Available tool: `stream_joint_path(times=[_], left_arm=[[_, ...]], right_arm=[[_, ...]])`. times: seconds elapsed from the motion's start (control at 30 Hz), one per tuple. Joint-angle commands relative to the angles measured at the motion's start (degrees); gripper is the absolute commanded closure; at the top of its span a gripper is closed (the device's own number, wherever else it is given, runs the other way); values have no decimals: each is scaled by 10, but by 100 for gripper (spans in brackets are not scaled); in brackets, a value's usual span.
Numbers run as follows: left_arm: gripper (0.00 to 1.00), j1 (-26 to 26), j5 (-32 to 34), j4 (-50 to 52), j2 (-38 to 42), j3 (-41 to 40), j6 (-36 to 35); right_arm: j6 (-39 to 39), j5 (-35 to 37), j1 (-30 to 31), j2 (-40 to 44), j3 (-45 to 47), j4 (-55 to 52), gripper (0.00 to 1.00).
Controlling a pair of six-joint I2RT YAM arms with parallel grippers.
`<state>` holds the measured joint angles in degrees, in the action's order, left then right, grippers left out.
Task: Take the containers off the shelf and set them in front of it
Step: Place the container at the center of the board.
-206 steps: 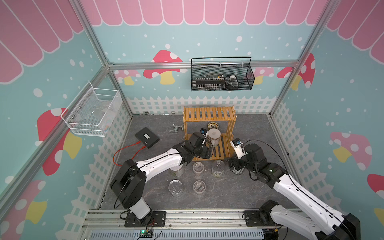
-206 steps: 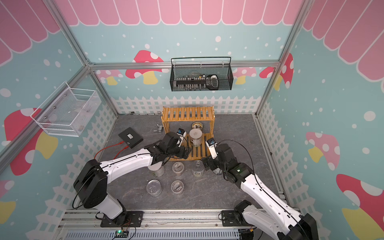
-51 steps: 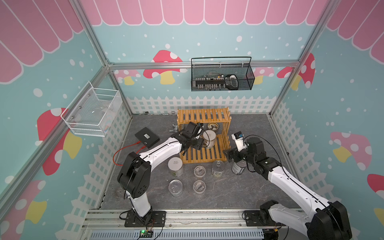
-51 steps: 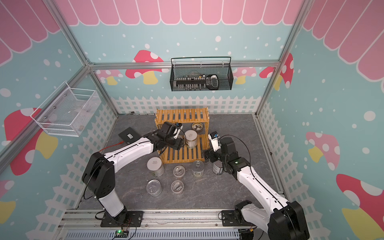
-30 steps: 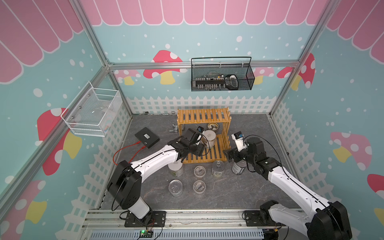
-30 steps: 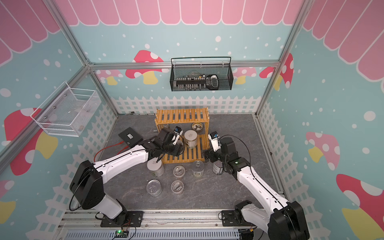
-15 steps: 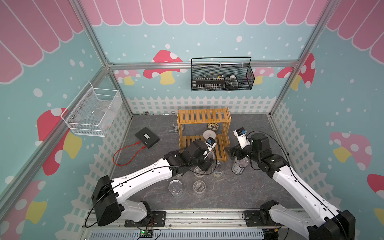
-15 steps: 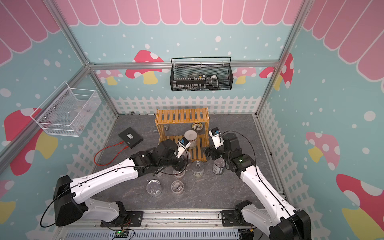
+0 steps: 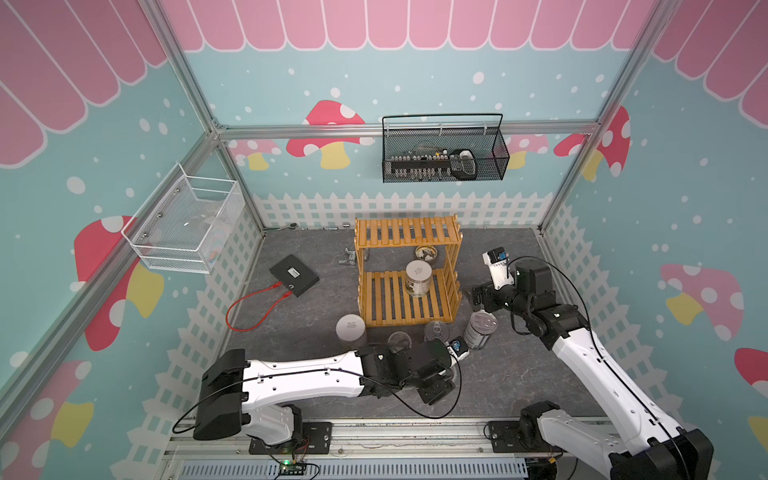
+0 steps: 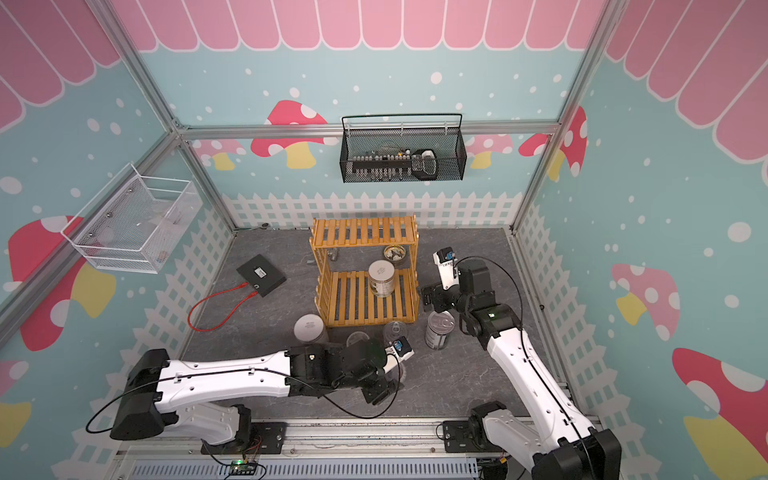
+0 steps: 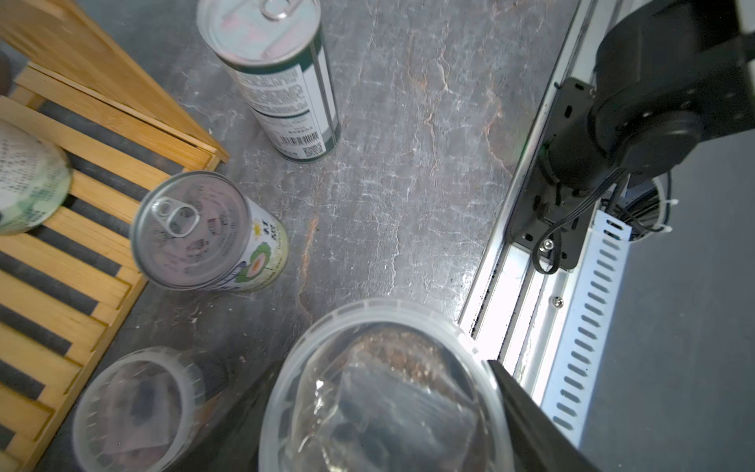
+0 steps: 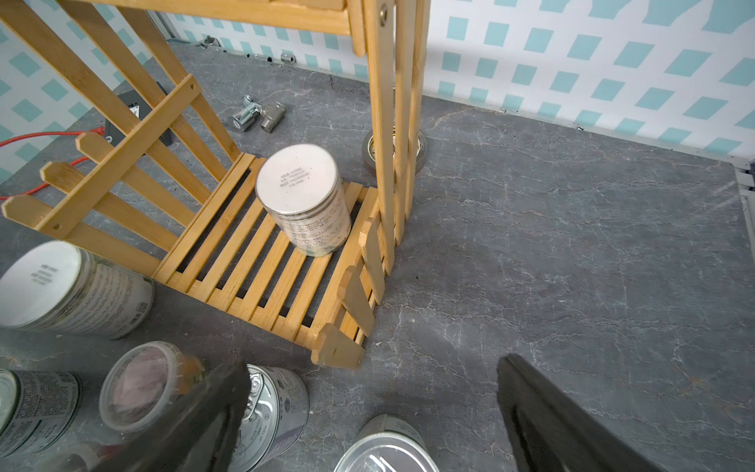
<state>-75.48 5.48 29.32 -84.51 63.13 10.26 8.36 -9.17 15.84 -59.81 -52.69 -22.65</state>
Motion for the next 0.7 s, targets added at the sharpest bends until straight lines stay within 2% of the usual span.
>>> stream_joint_path(times=[0.0, 0.43, 0.67], left_arm=[[31, -2, 12, -34, -33, -14, -6], [32, 27, 50, -141, -115, -47, -36], [32, 35, 51, -144, -151, -37, -45]], right_arm=[[13, -15, -2, 11, -10, -2, 1], [2, -10, -2, 38, 12, -2, 1], [-4, -7, -2, 39, 18, -1, 1]])
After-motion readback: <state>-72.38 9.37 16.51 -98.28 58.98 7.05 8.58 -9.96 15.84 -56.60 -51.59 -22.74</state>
